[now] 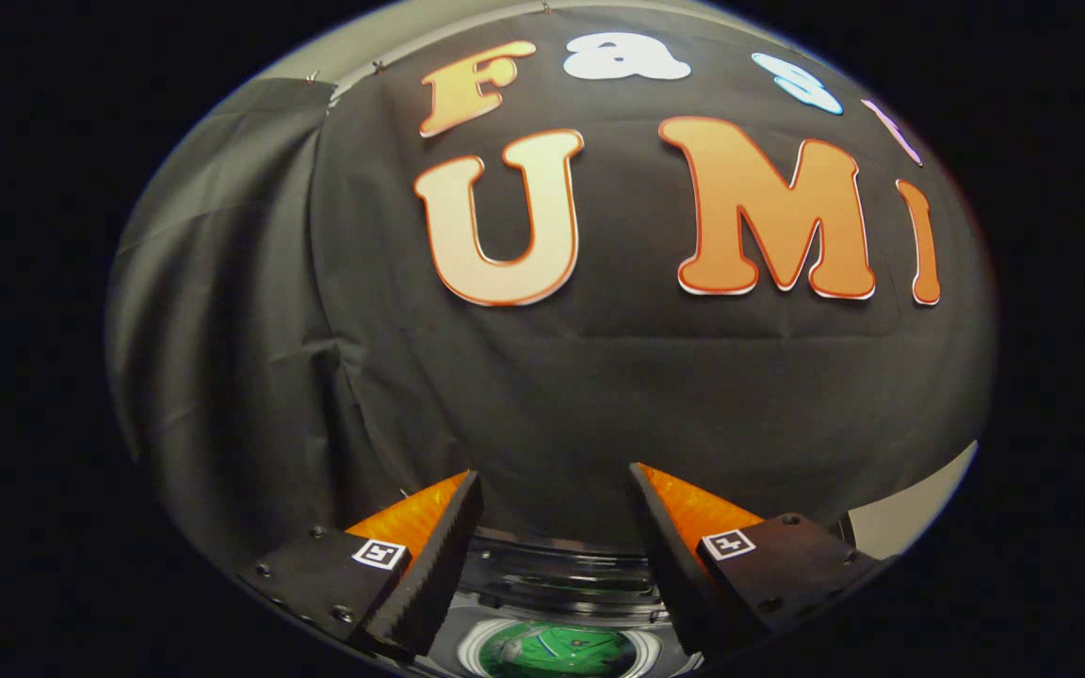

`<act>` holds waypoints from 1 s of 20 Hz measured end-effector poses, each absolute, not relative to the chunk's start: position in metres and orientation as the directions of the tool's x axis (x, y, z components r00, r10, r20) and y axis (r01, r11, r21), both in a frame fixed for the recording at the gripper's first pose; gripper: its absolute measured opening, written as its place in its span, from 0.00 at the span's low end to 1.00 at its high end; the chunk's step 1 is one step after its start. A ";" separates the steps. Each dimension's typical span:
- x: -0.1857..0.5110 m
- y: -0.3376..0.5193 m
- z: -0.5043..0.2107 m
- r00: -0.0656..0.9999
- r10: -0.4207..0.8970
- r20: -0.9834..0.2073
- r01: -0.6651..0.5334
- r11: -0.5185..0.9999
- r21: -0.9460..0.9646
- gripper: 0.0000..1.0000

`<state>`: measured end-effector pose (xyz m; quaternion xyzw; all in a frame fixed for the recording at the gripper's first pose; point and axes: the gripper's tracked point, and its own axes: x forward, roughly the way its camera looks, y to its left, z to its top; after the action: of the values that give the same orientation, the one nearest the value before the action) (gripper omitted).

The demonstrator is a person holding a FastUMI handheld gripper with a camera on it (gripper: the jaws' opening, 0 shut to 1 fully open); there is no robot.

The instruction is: Put the clothes into the washing machine and then close the washing machine lid.

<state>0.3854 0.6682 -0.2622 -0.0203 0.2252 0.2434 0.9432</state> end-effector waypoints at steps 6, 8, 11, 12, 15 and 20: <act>0.425 0.666 -0.313 0.778 0.363 -0.514 -0.390 0.919 0.058 0.99; 0.428 0.665 -0.331 0.760 0.343 -0.553 -0.381 0.923 0.048 0.99; 0.435 0.665 -0.351 0.765 0.331 -0.553 -0.358 0.932 0.063 0.99; 0.437 0.664 -0.356 0.769 0.325 -0.550 -0.347 0.935 0.068 0.98; 0.432 0.662 -0.347 0.789 0.342 -0.511 -0.362 0.930 0.062 0.99; 0.413 0.656 -0.340 0.823 0.353 -0.445 -0.369 0.928 0.052 1.00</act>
<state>0.4131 0.6564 -0.3402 -0.0182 0.2294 0.1890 0.9546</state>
